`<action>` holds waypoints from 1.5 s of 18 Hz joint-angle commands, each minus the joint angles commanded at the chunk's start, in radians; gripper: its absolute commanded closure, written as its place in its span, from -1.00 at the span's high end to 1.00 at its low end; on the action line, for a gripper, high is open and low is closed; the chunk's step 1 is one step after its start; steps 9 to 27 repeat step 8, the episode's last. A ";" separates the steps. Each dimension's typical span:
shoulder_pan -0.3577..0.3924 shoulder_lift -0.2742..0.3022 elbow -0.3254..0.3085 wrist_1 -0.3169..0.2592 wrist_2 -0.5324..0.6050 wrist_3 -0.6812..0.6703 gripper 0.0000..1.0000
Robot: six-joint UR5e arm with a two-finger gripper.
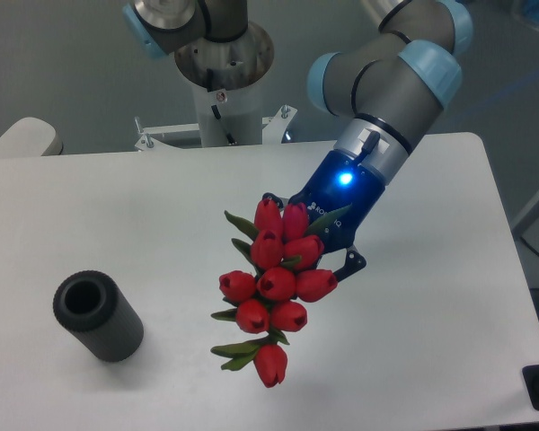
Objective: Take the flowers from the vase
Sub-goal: 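Carry the tulip bunch away from the vase over the table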
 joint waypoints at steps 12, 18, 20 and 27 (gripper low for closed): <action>0.000 0.008 -0.014 -0.002 0.000 0.019 -0.17; 0.000 0.008 -0.014 -0.002 0.000 0.019 -0.17; 0.000 0.008 -0.014 -0.002 0.000 0.019 -0.17; 0.000 0.008 -0.014 -0.002 0.000 0.019 -0.17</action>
